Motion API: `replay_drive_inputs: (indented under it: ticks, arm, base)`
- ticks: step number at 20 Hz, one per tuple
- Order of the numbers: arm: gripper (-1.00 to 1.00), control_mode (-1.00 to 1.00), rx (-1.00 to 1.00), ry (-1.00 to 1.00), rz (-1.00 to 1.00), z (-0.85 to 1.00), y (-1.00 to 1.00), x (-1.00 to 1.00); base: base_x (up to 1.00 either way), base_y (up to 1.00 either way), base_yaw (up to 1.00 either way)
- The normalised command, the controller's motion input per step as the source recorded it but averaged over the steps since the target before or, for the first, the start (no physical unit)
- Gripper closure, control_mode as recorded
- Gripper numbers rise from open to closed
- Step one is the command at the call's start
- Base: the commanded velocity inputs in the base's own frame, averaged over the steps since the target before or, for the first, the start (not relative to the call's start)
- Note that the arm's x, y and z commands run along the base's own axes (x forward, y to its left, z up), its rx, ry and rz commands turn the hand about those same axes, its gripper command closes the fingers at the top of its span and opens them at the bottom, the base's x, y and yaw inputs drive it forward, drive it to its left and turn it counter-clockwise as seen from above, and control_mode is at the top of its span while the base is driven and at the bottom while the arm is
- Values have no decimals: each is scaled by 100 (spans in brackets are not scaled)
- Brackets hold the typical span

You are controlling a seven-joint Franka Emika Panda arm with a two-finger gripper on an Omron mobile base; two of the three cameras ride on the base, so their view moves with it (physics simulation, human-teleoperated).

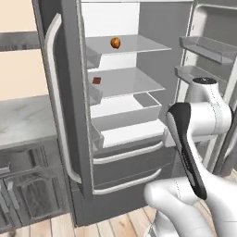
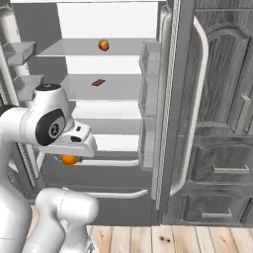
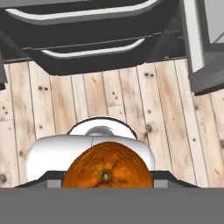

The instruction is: Pick up the tangerine and peach from the fridge and place one fruit on each plate on the dining counter.

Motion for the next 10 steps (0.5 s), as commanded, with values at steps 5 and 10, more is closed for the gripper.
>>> replay_drive_inputs:
  ticks: [5, 10]
  arm:
    - [100, 100, 0, 0, 0, 0, 0, 0]
    - [100, 100, 0, 0, 0, 0, 0, 0]
  base:
    - [-62, -2, -58]
    - [-18, -7, -87]
